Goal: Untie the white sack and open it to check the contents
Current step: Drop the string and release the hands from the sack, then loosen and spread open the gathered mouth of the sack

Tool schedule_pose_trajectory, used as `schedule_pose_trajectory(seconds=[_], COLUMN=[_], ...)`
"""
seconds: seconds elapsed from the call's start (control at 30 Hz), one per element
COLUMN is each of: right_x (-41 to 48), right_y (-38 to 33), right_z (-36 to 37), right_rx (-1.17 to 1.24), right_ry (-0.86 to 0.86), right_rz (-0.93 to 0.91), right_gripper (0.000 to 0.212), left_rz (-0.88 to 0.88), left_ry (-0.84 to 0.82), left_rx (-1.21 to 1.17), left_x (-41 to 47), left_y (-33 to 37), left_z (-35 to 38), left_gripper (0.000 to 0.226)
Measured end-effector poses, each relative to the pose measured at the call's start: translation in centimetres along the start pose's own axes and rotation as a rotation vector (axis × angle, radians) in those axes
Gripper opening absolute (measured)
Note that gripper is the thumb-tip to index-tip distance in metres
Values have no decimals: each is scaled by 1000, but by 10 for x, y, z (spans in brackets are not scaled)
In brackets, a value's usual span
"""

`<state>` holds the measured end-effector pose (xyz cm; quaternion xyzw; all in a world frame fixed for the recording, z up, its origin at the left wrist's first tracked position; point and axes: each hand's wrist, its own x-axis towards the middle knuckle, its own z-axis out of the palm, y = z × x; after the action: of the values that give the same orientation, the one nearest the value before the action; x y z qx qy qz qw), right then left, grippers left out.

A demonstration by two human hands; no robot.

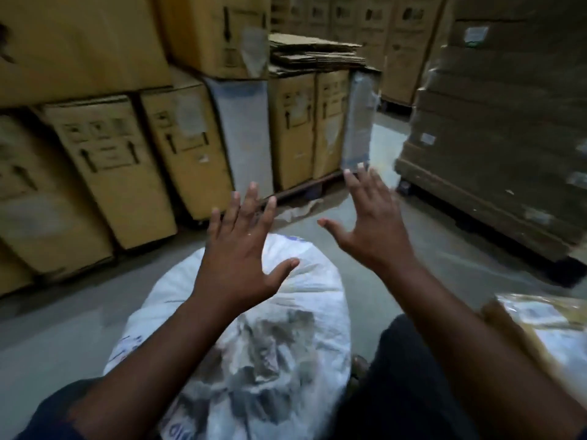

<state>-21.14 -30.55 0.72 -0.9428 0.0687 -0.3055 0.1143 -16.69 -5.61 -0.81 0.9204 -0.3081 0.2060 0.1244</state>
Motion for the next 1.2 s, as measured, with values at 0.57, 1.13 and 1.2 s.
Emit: schedule_pose_trajectory(seconds=[0.57,1.13,1.2], right_x=[-41,-34,-30], right_y=[-95,-75,-72], right_z=[167,137,149], right_rx=[492,218,240], right_ry=[-393,-1321,-1181], right_rz=[-129,-373,-347], right_gripper=[89,50,22], left_rz=[-455,-570,-523], left_ry=[-123,5,56], left_rx=[-118,-131,-194], left_x=[-84,-69,-69], left_y=[-106,-111,-105], left_z=[79,95,80], left_gripper=[87,72,69])
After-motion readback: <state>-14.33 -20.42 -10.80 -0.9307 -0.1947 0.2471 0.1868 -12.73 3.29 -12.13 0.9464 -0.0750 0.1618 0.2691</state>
